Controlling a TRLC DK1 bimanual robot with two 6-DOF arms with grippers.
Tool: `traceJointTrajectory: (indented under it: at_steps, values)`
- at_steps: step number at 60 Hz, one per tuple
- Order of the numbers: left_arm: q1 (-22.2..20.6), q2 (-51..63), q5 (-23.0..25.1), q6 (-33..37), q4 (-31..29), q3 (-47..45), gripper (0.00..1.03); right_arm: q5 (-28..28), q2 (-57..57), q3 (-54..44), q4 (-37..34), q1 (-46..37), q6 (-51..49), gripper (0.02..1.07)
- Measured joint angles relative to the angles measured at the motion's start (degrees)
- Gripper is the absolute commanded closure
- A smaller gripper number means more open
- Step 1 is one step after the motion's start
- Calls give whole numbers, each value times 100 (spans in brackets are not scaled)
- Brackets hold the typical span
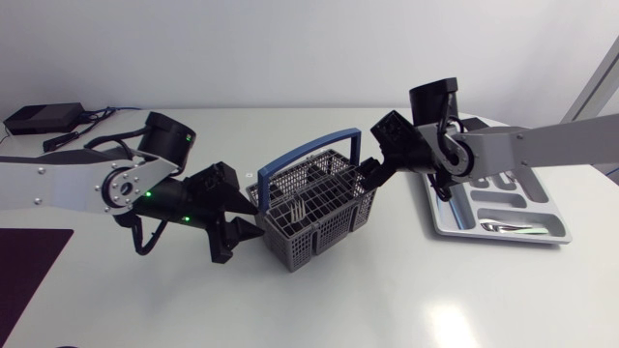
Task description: Unload the cutlery basket into the drawer organizer.
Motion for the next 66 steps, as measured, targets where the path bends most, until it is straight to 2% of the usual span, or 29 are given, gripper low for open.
traceJointTrajectory:
  at_steps: [8,18,28,31,33,37,38,41,51,66]
  values:
    - [245,-555,-7,66,-2,-46,31,-70,-811,-737,-9,-85,-136,17]
    - [422,-1539,-68,105,-232,-46,31,-356,-2017,-1222,-400,-343,-258,17]
    - [216,-2636,-61,105,-509,-177,31,-664,-3390,-1484,-957,-411,-256,18]
    - [37,-2813,-61,109,-562,-247,31,-684,-3670,-1582,-1069,-258,-232,31]
    - [-74,-2861,-61,125,-577,-308,31,-686,-3801,-1648,-1137,-83,-205,47]
    - [-254,-2865,-59,173,-595,-448,31,-640,-3899,-1738,-1224,389,-70,70]
    - [-280,-2861,-59,181,-599,-481,31,-627,-3901,-1744,-1239,503,-33,80]
    - [-365,-2824,-55,262,-599,-573,31,-590,-3886,-1746,-1250,767,76,93]
    - [-675,-2470,-42,407,-328,-658,32,-573,-3359,-1735,-1099,1318,378,96]
    - [-1126,-1816,-39,404,328,-708,32,-581,-2304,-1635,-498,1556,527,97]
